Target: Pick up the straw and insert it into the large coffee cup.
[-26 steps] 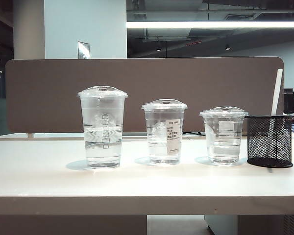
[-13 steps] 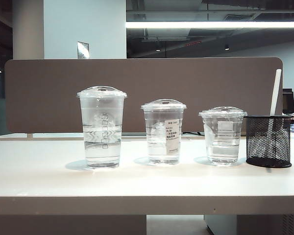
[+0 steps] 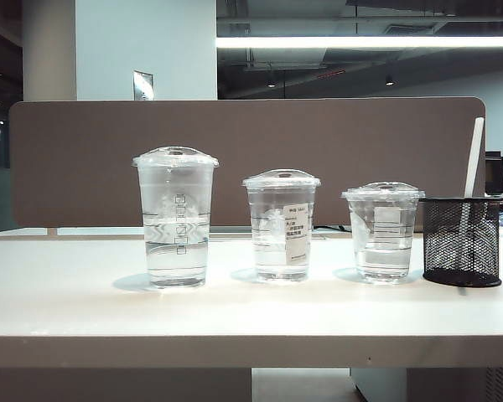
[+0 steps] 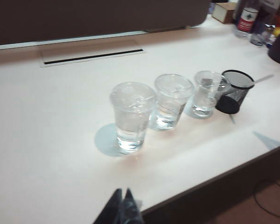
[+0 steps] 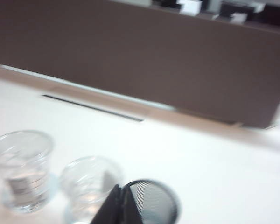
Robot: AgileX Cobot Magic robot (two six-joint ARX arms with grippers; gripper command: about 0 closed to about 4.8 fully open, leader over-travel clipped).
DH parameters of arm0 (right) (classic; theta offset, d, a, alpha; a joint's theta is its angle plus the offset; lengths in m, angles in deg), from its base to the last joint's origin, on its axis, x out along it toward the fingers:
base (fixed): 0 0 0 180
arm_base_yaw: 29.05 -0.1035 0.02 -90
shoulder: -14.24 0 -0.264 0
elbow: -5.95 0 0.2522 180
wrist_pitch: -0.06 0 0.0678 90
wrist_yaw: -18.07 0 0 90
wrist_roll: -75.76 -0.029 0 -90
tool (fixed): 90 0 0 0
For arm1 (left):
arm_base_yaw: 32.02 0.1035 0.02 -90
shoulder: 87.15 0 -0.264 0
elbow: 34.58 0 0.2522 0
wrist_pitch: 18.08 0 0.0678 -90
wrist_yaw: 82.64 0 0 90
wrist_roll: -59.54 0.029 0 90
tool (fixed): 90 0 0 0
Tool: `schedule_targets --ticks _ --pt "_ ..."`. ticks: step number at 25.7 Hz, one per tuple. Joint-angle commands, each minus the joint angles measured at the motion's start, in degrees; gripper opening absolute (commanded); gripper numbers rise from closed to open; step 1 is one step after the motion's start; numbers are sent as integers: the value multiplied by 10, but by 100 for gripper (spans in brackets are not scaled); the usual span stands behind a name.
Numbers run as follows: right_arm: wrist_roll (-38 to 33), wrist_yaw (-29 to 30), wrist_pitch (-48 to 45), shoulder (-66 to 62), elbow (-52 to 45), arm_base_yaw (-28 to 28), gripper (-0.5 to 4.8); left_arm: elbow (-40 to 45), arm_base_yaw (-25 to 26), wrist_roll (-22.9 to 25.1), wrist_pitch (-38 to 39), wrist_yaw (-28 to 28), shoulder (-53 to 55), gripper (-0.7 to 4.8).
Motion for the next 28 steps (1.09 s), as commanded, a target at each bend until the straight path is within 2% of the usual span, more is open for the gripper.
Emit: schedule_targets --ticks 1,4,8,11,14,28 --pt "-45 4 -108 1 -61 -1 21 -1 0 3 -11 -10 0 -1" --pt "-49 5 -178 0 -124 -1 116 -1 0 2 -7 -10 0 -1" --pt "-49 7 -204 -10 -169 -1 172 -1 0 2 1 -10 -1 -1" --pt "-46 20 -217 -27 -189 -1 188 -1 0 2 2 -6 -1 -1" --pt "-42 19 -225 -52 -191 -1 247 -1 0 2 2 -6 -1 -1" --pt "-41 20 -550 -392 -176 -1 248 -1 0 2 2 -6 -1 -1"
